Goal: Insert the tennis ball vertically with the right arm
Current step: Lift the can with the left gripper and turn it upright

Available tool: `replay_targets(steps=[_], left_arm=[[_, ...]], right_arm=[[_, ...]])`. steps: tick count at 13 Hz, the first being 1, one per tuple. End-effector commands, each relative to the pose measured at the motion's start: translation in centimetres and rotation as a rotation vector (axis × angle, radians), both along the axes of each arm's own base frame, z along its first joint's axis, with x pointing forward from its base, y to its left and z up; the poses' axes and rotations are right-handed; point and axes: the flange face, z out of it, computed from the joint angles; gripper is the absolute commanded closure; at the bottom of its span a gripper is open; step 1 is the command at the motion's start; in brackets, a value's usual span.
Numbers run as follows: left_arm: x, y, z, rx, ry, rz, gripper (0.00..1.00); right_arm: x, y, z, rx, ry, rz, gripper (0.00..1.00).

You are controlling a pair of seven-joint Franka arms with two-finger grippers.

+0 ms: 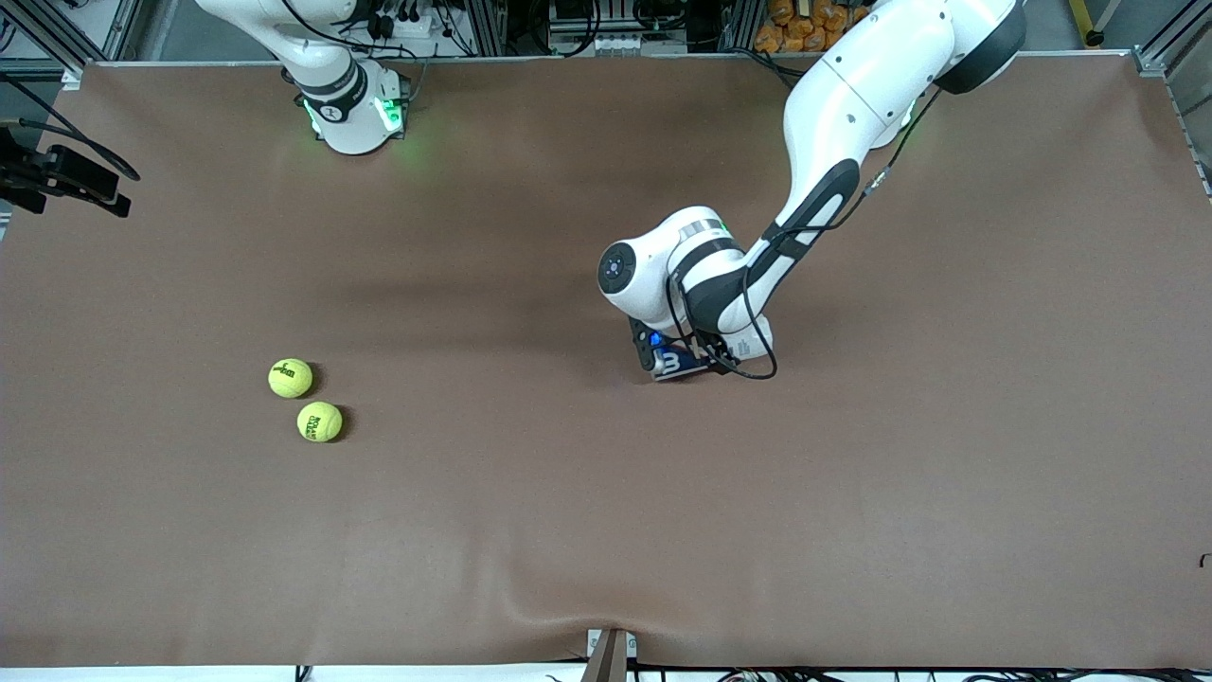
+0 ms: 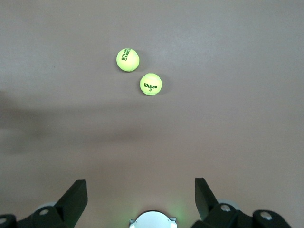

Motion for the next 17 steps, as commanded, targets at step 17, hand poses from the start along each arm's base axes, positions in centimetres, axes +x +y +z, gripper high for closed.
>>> replay_targets(steps=[17], left_arm=[[0.5,-3.2,2.1,-0.131,-0.048,-0.05,0.24]], right_arm=[[0.2,0.0,1.8,0.01,-0.011,-0.007,0.0]])
